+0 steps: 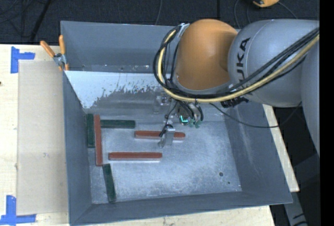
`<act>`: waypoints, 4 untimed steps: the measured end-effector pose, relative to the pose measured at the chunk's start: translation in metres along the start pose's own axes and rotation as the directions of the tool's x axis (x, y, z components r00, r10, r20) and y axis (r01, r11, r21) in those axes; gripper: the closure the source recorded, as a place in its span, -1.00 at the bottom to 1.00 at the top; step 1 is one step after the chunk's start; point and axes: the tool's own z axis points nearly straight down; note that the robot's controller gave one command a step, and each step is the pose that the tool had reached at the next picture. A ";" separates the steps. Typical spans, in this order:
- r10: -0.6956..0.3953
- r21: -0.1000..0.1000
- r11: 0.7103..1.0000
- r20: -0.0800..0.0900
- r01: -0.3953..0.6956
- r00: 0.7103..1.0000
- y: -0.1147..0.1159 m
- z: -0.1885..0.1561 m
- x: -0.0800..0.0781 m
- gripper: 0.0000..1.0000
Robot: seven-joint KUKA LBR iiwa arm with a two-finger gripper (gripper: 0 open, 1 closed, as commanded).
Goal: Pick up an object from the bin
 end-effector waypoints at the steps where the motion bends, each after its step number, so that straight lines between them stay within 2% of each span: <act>1: 0.004 -0.001 1.000 0.008 -0.004 1.000 -0.001 -0.004 -0.002 1.00; 2: 0.005 -0.001 1.000 0.008 -0.005 1.000 -0.001 -0.004 -0.002 -1.00; 3: 0.004 -0.001 1.000 0.008 -0.004 1.000 -0.001 -0.004 -0.002 -1.00; 4: 0.069 -0.002 0.998 0.014 -0.069 0.998 0.011 0.041 -0.010 -1.00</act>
Offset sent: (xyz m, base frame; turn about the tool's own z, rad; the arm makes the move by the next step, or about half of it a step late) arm 0.0000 0.0000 0.0000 0.0000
